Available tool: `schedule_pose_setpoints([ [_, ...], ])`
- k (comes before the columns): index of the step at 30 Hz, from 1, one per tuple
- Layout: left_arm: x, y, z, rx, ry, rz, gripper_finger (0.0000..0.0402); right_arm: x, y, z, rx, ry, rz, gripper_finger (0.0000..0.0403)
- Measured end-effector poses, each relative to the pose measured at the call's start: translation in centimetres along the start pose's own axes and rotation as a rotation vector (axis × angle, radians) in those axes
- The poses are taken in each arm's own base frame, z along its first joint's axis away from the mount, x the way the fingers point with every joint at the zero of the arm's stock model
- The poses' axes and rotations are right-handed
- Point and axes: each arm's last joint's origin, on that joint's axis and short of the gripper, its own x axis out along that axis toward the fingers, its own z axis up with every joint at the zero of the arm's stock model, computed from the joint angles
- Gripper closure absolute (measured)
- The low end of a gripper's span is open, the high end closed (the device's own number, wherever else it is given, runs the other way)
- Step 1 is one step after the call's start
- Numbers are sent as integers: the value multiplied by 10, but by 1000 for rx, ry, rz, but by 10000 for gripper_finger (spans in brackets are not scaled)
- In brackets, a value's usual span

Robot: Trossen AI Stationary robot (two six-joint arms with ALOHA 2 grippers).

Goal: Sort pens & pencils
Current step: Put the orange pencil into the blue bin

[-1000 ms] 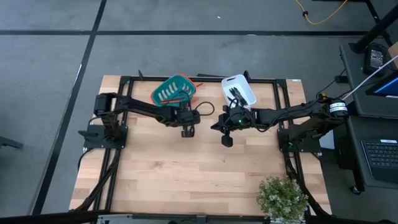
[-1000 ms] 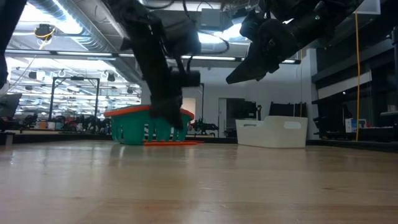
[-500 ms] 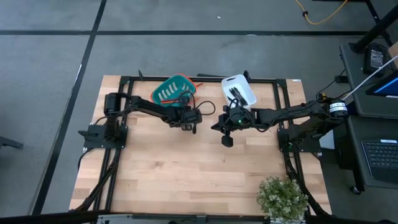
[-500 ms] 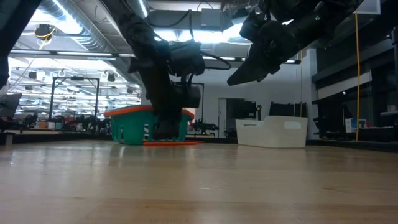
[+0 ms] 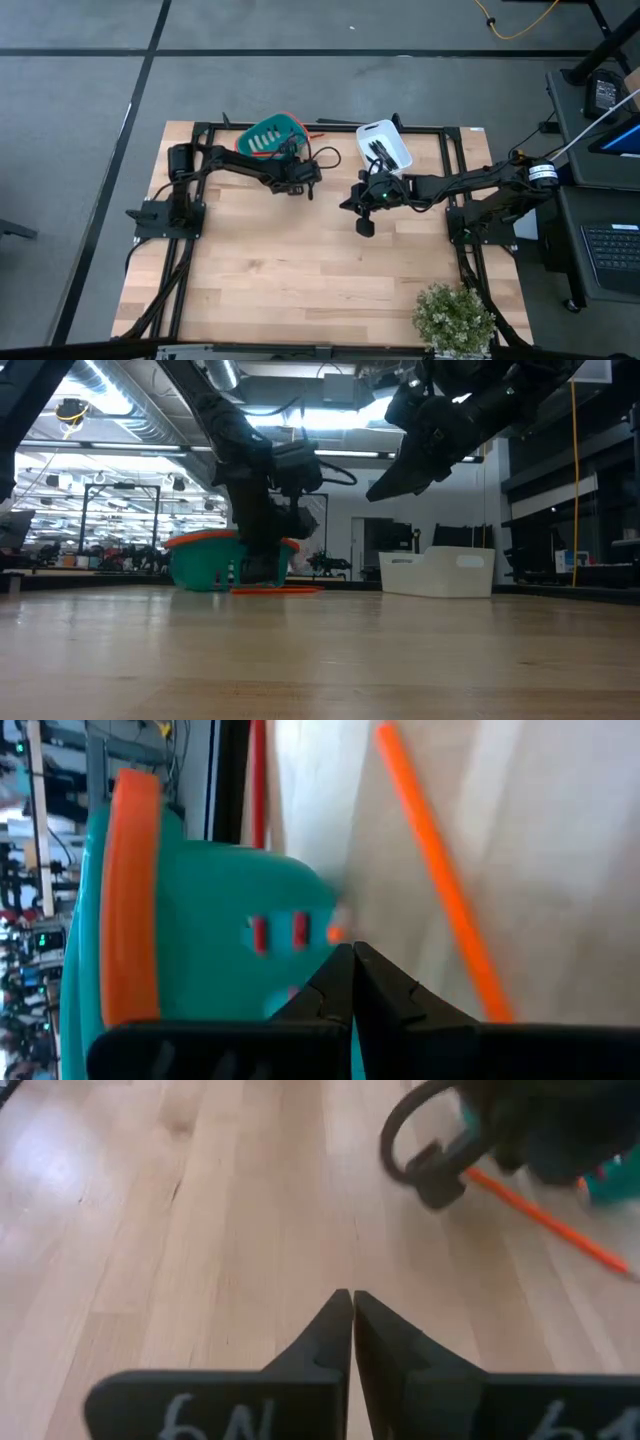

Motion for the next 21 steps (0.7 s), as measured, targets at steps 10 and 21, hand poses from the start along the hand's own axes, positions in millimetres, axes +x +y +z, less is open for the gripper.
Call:
schedule_pose_setpoints([
  [10, 4, 2, 0, -28, -21, -98, 401, 12, 0, -9, 3, 49, -1, 385],
  [21, -1, -9, 4, 12, -58, -107, 401, 12, 0, -8, 2, 40, 0, 385],
])
